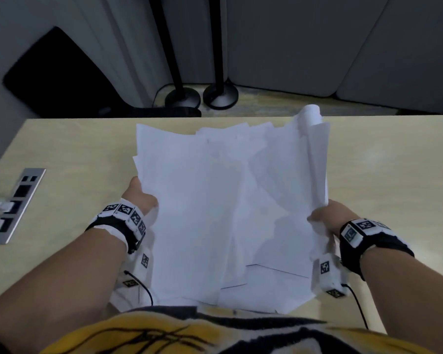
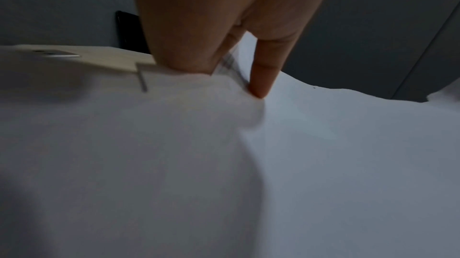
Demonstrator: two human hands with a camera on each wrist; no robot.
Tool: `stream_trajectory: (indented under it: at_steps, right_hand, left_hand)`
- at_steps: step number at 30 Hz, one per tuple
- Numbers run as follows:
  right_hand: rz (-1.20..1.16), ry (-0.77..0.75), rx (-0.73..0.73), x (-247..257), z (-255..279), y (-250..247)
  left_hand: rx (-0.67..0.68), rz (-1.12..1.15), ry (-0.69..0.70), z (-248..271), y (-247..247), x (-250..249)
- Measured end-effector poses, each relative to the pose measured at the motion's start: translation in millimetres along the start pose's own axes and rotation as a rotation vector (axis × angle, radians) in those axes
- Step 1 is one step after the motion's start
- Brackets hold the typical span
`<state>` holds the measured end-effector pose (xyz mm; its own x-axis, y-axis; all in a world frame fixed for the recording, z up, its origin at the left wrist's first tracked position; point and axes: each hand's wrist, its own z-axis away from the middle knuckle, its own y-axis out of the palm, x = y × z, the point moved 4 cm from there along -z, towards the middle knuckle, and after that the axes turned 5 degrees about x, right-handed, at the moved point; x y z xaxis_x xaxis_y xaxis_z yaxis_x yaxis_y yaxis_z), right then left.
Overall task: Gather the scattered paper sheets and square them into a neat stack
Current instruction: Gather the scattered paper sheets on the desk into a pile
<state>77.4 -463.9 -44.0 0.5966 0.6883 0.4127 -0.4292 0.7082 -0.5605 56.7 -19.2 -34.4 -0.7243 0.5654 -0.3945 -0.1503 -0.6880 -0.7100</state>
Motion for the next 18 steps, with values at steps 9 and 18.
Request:
stream_trajectory:
  at_steps: [9, 18]
  right_hand:
    - [-0.32, 0.151, -0.553, 0, 11, -9]
    - [0.111, 0.001, -0.536, 23, 1, 3]
  left_hand:
    - [0.002, -0.105, -0.014, -7, -4, 13]
    - [0.015, -0.007, -0.013, -13, -1, 19]
